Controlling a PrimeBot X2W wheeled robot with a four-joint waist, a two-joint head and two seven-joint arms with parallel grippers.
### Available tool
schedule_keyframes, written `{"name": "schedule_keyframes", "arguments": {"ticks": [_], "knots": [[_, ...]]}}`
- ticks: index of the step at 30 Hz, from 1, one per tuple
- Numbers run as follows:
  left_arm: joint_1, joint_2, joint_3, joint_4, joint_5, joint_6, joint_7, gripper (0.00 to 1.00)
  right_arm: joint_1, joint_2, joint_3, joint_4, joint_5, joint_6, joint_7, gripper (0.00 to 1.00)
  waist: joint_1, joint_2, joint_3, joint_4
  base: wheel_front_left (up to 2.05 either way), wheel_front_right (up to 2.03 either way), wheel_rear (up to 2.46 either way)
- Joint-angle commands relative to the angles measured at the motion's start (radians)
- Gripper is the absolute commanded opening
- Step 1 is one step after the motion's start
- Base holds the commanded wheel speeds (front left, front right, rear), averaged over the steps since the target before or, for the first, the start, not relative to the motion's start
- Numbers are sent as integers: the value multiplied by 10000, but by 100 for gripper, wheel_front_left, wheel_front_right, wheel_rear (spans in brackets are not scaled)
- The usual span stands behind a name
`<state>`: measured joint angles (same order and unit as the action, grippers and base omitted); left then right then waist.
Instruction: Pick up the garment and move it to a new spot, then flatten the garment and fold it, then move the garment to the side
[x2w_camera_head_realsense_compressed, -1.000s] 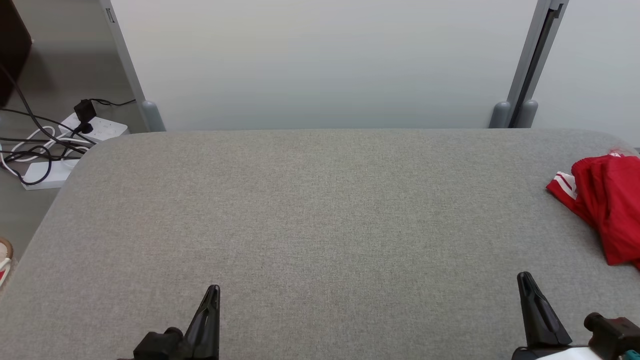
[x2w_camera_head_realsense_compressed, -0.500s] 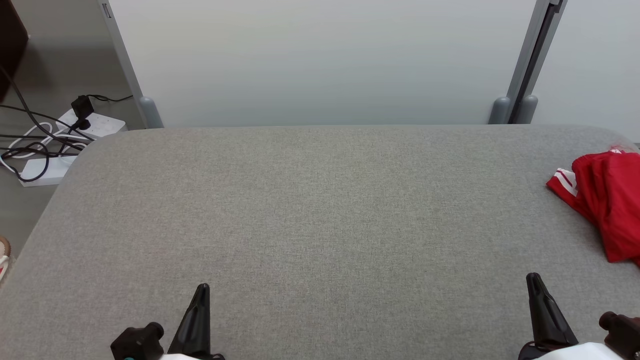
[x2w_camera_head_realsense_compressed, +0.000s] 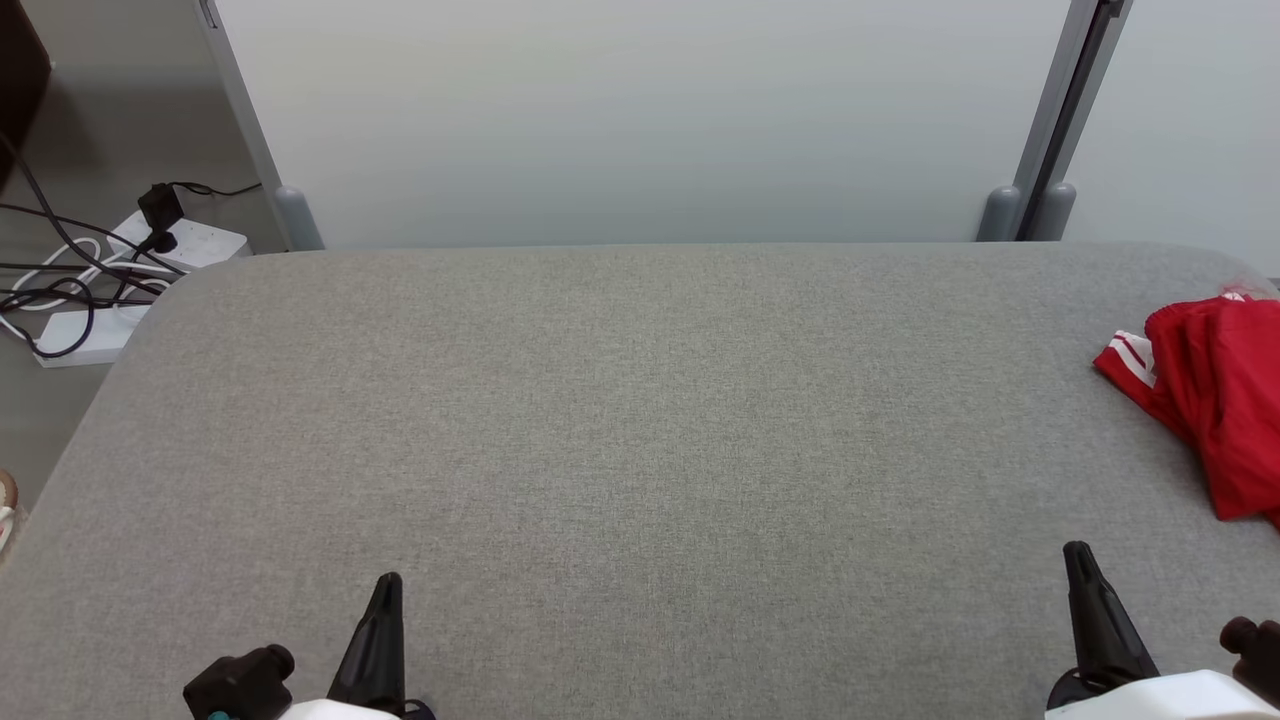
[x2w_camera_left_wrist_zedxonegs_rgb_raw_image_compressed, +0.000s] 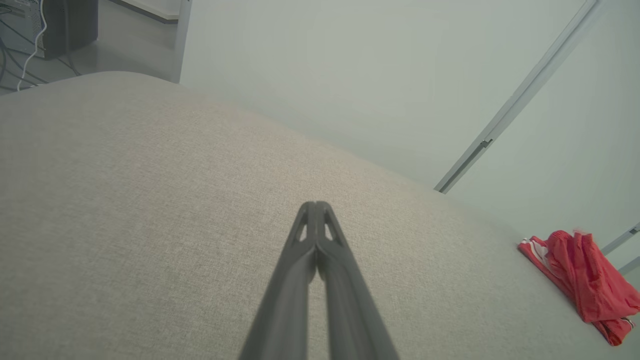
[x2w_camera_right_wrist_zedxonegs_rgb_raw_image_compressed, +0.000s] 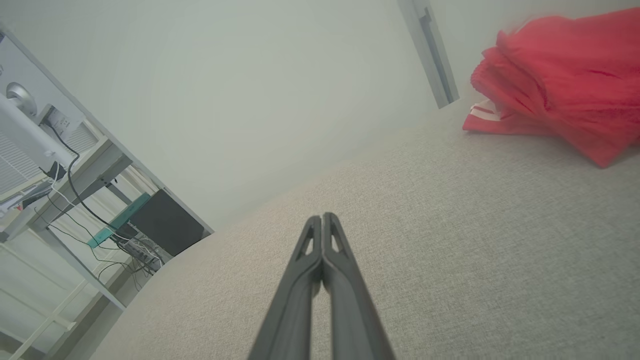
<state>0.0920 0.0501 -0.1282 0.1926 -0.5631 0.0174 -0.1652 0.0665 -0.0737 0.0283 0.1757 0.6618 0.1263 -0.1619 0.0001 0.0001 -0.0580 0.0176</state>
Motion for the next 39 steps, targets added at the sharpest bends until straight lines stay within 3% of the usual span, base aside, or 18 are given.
{"name": "schedule_keyframes", "arguments": {"ticks": [1,2,39], "knots": [[-666,87,206,-217,-361,-122,61,0,-464,-114,-81,-209,352,20,145,0,-1,-1,13,-4,0,0,0],[-723,95,289,-187,-829,-184,170,0,-521,-104,-133,-169,769,21,256,0,-1,-1,40,-12,0,0,0],[-1272,132,1116,118,-5143,-753,1230,0,-1053,8,-649,205,4626,31,1312,0,-1,-1,290,-84,0,0,0]]}}
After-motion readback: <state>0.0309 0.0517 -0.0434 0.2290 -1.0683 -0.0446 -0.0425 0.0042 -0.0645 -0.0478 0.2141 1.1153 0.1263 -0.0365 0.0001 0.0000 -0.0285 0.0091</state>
